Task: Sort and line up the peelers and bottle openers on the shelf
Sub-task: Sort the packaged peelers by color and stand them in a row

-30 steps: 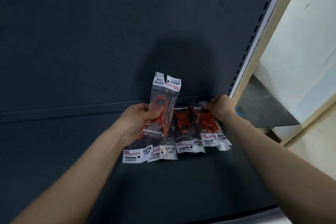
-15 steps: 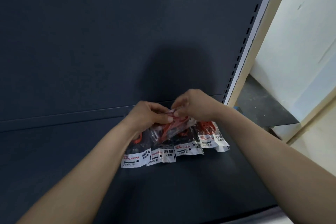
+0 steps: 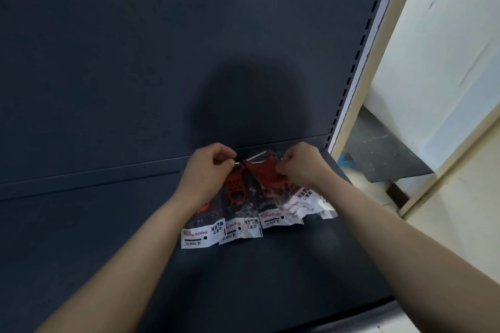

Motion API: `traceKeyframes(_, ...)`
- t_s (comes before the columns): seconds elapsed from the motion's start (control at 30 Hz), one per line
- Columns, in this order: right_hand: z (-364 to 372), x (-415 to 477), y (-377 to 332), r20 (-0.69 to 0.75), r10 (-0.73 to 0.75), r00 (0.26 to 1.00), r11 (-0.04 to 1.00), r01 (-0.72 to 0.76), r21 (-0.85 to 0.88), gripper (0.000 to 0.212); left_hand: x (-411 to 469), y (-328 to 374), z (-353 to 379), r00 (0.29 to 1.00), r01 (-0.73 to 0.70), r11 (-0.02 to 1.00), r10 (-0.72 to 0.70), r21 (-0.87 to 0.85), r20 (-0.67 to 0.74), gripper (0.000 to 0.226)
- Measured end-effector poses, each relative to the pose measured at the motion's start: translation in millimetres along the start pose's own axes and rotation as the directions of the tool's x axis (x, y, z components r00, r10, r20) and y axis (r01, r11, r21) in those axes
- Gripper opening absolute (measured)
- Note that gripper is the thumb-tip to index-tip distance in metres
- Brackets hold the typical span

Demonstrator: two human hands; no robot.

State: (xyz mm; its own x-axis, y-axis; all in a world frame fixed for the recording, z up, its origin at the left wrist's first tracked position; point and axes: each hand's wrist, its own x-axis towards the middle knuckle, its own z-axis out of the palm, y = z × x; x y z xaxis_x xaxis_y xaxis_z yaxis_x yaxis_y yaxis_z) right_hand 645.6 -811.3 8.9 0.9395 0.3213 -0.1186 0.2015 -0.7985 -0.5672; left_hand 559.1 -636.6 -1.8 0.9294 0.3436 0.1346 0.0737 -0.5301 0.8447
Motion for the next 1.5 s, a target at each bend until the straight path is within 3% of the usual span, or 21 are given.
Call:
traceKeyframes(0.17,23,2,1,-0.104,0.022,0.994,0.999,-0.025,-0.023,0.038,-14,-11,-15,0.984,-0.179,0.907,0.170,0.380,0.057,0.014)
traceKeyframes(0.27,28,0,2,-0.148,0.016,0.989,0.997,-0.026,-0.067,0.038,-23,-17,-26,0.973,-0.225,0.835,0.222,0.503,0.066,0.016)
traceKeyframes(0.37,31,-2,1,-0.139,0.045,0.989,0.993,-0.059,-0.098,0.032,-31,-19,-32,0.974,-0.220,0.811,0.217,0.542,0.072,0.017)
traceKeyframes(0.47,32,-5,-1,-0.125,0.033,0.992,0.988,-0.051,-0.143,0.007,-37,-19,-34,0.973,-0.226,0.797,0.214,0.560,0.089,0.018)
traceKeyframes(0.57,32,-8,-1,-0.111,0.004,0.994,0.988,-0.022,-0.155,0.016,-44,-16,-34,0.969,-0.238,0.790,0.229,0.565,0.089,0.017)
traceKeyframes(0.83,28,-12,2,-0.147,-0.055,0.988,0.981,0.026,-0.194,0.008,-60,-10,-32,0.972,-0.221,0.801,0.226,0.556,0.061,0.016)
traceKeyframes(0.93,26,-17,-2,-0.214,-0.209,0.954,0.940,0.136,-0.311,0.020,-65,-10,-35,0.971,-0.216,0.800,0.237,0.560,0.035,0.015)
traceKeyframes(1.07,22,-35,-16,-0.102,-0.426,0.899,0.837,0.349,-0.421,0.026,-72,-11,-44,0.966,-0.223,0.779,0.258,0.586,0.023,0.016)
traceKeyframes(1.33,53,-78,-80,0.075,-0.589,0.805,0.653,0.529,-0.542,0.031,-116,-32,-101,0.968,-0.180,0.732,0.250,0.658,-0.014,0.021)
traceKeyframes(1.5,104,-123,-157,0.195,-0.692,0.695,0.545,0.681,-0.489,0.036,-176,-64,-179,0.977,-0.067,0.704,0.191,0.707,-0.098,0.024)
